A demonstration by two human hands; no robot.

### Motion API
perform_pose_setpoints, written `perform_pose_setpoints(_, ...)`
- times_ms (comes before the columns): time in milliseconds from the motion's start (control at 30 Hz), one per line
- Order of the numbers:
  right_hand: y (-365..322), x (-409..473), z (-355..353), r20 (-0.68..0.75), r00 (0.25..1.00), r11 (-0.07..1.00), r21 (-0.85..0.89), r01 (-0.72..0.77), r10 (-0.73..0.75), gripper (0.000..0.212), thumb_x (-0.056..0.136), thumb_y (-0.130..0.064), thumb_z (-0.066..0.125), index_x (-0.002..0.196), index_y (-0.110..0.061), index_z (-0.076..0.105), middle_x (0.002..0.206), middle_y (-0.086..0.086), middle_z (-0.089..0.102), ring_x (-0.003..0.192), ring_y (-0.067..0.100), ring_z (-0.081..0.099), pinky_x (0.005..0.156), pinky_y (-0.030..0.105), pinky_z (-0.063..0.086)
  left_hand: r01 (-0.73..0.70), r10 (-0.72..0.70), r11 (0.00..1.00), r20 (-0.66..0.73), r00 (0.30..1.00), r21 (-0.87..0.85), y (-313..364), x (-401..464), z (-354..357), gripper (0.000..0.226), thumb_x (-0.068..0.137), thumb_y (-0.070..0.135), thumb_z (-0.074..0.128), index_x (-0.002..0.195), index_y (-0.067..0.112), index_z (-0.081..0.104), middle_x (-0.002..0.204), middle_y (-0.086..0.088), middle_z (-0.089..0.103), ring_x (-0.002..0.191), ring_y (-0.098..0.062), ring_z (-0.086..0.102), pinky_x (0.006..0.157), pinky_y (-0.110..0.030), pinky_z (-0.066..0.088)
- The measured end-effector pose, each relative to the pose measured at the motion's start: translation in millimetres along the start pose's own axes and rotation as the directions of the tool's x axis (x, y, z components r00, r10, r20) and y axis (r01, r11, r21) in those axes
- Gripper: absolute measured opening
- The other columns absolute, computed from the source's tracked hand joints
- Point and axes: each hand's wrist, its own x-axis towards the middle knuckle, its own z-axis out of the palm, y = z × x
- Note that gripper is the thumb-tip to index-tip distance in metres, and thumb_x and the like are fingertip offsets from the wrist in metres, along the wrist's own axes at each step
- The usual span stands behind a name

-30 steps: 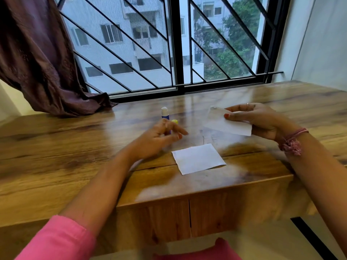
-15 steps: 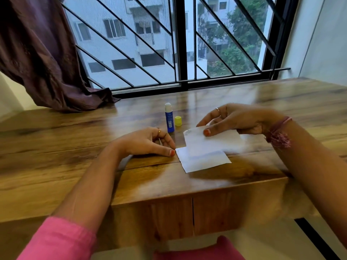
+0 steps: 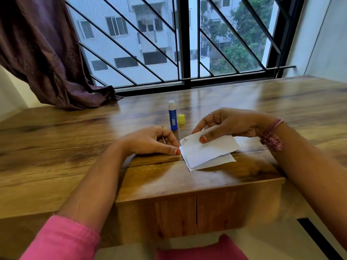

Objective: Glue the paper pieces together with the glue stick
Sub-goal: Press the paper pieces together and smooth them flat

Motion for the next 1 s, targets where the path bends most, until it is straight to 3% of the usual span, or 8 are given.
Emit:
perform_pose_setpoints(267, 1.2, -0.3, 3.1, -0.031, 0.999, 0.999, -0.035, 0.016, -0.017, 0.031, 0.081, -0.009, 0.07, 0.112, -0.008, 0.067, 0.093, 0.006, 0.074, 0.072, 0.015, 0.07, 0.053, 0.02, 0.054, -0.017, 0.017, 1.0, 0.014, 1.0, 0.024, 0.8, -0.3, 2.6, 0.024, 0.077, 0.034, 0.075, 0.095, 0.019, 0.07, 0.079, 0.004, 0.062, 0.059, 0.001, 0.048, 0.054, -0.011, 0.039)
perform_pose_setpoints(500, -0.4, -0.9, 5.8, -0.036, 0.999, 0.995, -0.09, 0.033, -0.036, 0.029, 0.08, -0.011, 0.072, 0.109, -0.011, 0.069, 0.092, 0.004, 0.075, 0.074, 0.014, 0.071, 0.054, 0.02, 0.054, -0.012, 0.012, 0.999, 0.014, 1.0, 0.043, -0.3, 0.4, 2.7, 0.024, 0.074, 0.037, 0.076, 0.092, 0.023, 0.07, 0.073, 0.011, 0.061, 0.059, 0.003, 0.048, 0.058, -0.016, 0.039)
perform_pose_setpoints(833, -0.4, -1.4, 7.1, -0.035, 0.998, 0.993, -0.105, 0.044, -0.048, 0.031, 0.079, -0.011, 0.072, 0.11, -0.01, 0.068, 0.1, 0.009, 0.074, 0.078, 0.018, 0.07, 0.055, 0.02, 0.054, -0.012, 0.012, 0.999, 0.003, 1.0, 0.052, 0.8, -0.7, 2.8, 0.022, 0.075, 0.035, 0.076, 0.092, 0.023, 0.07, 0.064, 0.017, 0.059, 0.055, 0.005, 0.047, 0.052, -0.009, 0.037)
perform_pose_setpoints(1000, -0.5, -2.3, 7.8, -0.042, 0.997, 0.991, -0.127, 0.051, -0.057, 0.031, 0.079, -0.011, 0.072, 0.109, -0.011, 0.069, 0.099, 0.008, 0.074, 0.078, 0.017, 0.071, 0.055, 0.02, 0.054, -0.008, 0.007, 0.999, 0.003, 1.0, 0.042, 0.6, -0.6, 2.9, 0.023, 0.074, 0.036, 0.077, 0.092, 0.023, 0.07, 0.07, 0.012, 0.06, 0.058, 0.003, 0.049, 0.053, -0.01, 0.038)
